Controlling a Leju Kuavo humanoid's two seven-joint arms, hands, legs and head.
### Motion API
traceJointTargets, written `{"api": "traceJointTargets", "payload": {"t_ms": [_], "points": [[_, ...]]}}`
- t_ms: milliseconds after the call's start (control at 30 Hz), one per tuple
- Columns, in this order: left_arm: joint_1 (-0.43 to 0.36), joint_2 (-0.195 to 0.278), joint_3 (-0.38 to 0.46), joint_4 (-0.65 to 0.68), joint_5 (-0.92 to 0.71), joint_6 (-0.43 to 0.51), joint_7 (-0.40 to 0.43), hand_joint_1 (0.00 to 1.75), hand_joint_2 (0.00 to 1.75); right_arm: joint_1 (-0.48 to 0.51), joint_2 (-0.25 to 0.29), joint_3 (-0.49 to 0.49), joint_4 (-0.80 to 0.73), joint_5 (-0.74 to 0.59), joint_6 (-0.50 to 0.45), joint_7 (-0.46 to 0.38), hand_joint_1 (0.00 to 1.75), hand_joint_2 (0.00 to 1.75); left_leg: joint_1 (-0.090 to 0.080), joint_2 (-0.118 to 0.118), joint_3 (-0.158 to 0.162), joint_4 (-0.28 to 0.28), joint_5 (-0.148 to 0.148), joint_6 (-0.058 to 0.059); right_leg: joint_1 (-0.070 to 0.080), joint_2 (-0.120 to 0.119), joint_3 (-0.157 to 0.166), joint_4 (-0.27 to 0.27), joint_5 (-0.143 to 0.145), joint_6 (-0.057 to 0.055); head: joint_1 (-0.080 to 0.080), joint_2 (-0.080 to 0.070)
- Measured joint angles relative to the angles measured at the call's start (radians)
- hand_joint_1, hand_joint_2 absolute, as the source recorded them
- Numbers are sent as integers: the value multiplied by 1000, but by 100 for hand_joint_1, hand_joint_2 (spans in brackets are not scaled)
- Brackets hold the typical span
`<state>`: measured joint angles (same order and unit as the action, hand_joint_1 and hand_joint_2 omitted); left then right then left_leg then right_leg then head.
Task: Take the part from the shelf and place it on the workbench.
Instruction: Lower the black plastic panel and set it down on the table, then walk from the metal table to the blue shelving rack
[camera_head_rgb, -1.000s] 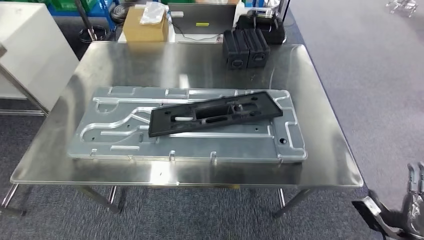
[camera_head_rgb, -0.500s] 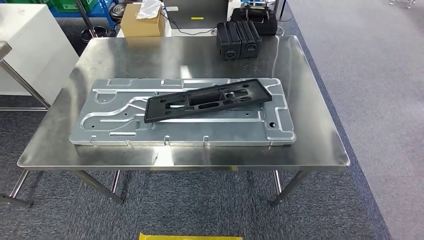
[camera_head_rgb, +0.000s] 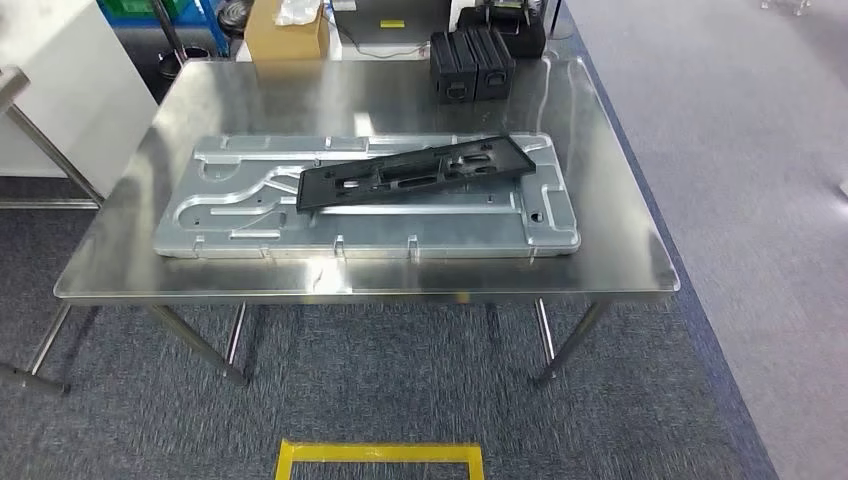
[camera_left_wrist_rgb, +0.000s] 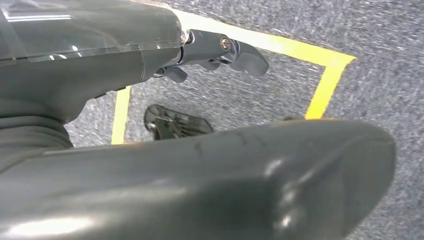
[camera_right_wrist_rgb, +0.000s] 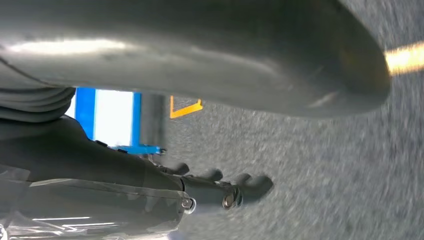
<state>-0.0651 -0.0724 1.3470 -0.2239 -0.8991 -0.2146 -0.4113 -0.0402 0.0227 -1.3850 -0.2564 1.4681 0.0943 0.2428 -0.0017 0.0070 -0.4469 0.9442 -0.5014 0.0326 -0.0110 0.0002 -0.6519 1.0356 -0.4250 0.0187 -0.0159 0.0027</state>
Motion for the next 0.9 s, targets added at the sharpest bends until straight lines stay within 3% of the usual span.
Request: {"api": "traceJointTargets", "payload": {"t_ms": [67, 100, 133, 167, 200, 233, 267, 333, 367, 433, 467, 533, 600, 633, 667, 700, 767, 833, 900], "points": [[-1, 0, -3, 0, -2, 0, -2, 0, 0, -4, 8, 1, 11, 15, 16, -48, 0, 0, 1, 4, -28, 2, 22, 10, -4, 0, -29, 112, -105, 8, 3, 0], [-2, 0, -3, 0, -2, 0, -3, 0, 0, -7, 9, 2, 14, 19, 18, -69, 0, 0, 1, 6, -43, 6, 32, 11, -5, 0, -42, 177, -143, 12, 4, 0], [-2, 0, -3, 0, -2, 0, -4, 0, 0, -10, 11, 3, 17, 21, 19, -89, 0, 0, 1, 10, -59, 11, 41, 11, -6, 0, -46, 227, -158, 16, 4, 0], [-3, 0, -3, 0, -2, 1, -5, 0, 0, -13, 12, 3, 20, 20, 19, -105, 0, 0, 1, 14, -75, 17, 49, 9, -7, 0, -37, 247, -147, 19, 4, 0], [-3, -1, -3, 0, -2, 2, -5, 0, 0, -16, 12, 3, 22, 16, 18, -118, 0, 0, 2, 19, -92, 25, 56, 7, -8, -2, -9, 230, -120, 21, 4, 0], [-4, -1, -3, 0, -2, 3, -6, 0, 0, -20, 13, 3, 23, 10, 17, -128, 0, 0, 2, 24, -108, 33, 62, 5, -10, -8, 37, 179, -90, 21, 4, 0], [-4, -1, -3, 0, -2, 3, -6, 0, 0, -24, 13, 3, 24, 3, 17, -136, 0, 0, 1, 29, -120, 41, 66, 1, -9, -18, 90, 106, -78, 20, 4, 0], [-3, -2, -4, 1, -4, 4, -6, 0, 0, -33, 13, 3, 25, -7, 19, -143, 0, 0, 0, 41, -135, 53, 74, -10, -1, -37, 171, -24, -86, 10, 3, 0], [-4, -2, -4, 1, -7, 4, -4, 0, 0, -35, 13, 3, 26, -12, 21, -144, 0, 0, 0, 49, -138, 54, 80, -16, 4, -39, 185, -55, -97, 4, 3, 0], [-7, -2, -5, 1, -13, 5, -1, 0, 0, -36, 13, 2, 29, -21, 28, -145, 0, 0, 1, 59, -141, 53, 89, -30, 5, -30, 181, -68, -88, -11, 2, 0], [-8, -2, -6, 1, -17, 6, 1, 0, 0, -35, 14, 1, 30, -25, 31, -145, 0, 0, 2, 54, -145, 59, 79, -36, 4, -26, 174, -71, -78, -19, 2, 0], [-8, -3, -7, 1, -22, 6, 3, 0, 0, -36, 15, 0, 32, -30, 36, -145, 0, 0, 4, 28, -169, 123, 9, -45, -1, -17, 153, -75, -56, -34, 2, 0], [-7, -3, -11, 1, -27, 6, 6, 0, 0, -37, 17, 0, 33, -34, 42, -144, 0, 0, 6, 7, -203, 251, -86, -47, 0, -4, 120, -67, -36, -39, 1, 0], [-6, -3, -13, 1, -30, 6, 7, 0, 0, -37, 18, -2, 34, -36, 46, -142, 0, 0, 6, 3, -212, 307, -108, -48, 1, 2, 102, -61, -27, -40, 2, 0], [-6, -3, -15, 1, -35, 6, 8, 0, 0, -36, 19, -3, 35, -38, 49, -139, 0, 0, 6, 2, -207, 335, -107, -47, 2, 8, 84, -54, -18, -39, 2, 0], [-7, -2, -18, 1, -39, 6, 8, 0, 0, -36, 21, -5, 37, -39, 51, -134, 0, 0, 6, 2, -185, 327, -87, -47, 2, 13, 65, -46, -9, -37, 2, 0], [-11, -1, -24, 1, -45, 5, 8, 0, 0, -36, 24, -6, 38, -39, 53, -126, 0, 0, 7, -1, -96, 211, -40, -44, 0, 21, 33, -29, 5, -31, 2, 0], [-15, -1, -28, 1, -49, 5, 8, 0, 0, -36, 26, -6, 39, -39, 51, -122, 0, 0, 4, -11, -17, 84, -39, -37, 1, 26, 14, -17, 18, -20, 2, 0], [-17, -1, -32, 1, -53, 4, 6, 0, 0, -36, 28, -7, 40, -38, 46, -120, 0, 0, -1, -16, 0, 44, -46, -25, 2, 28, 9, -17, 35, -8, 1, 0]]}}
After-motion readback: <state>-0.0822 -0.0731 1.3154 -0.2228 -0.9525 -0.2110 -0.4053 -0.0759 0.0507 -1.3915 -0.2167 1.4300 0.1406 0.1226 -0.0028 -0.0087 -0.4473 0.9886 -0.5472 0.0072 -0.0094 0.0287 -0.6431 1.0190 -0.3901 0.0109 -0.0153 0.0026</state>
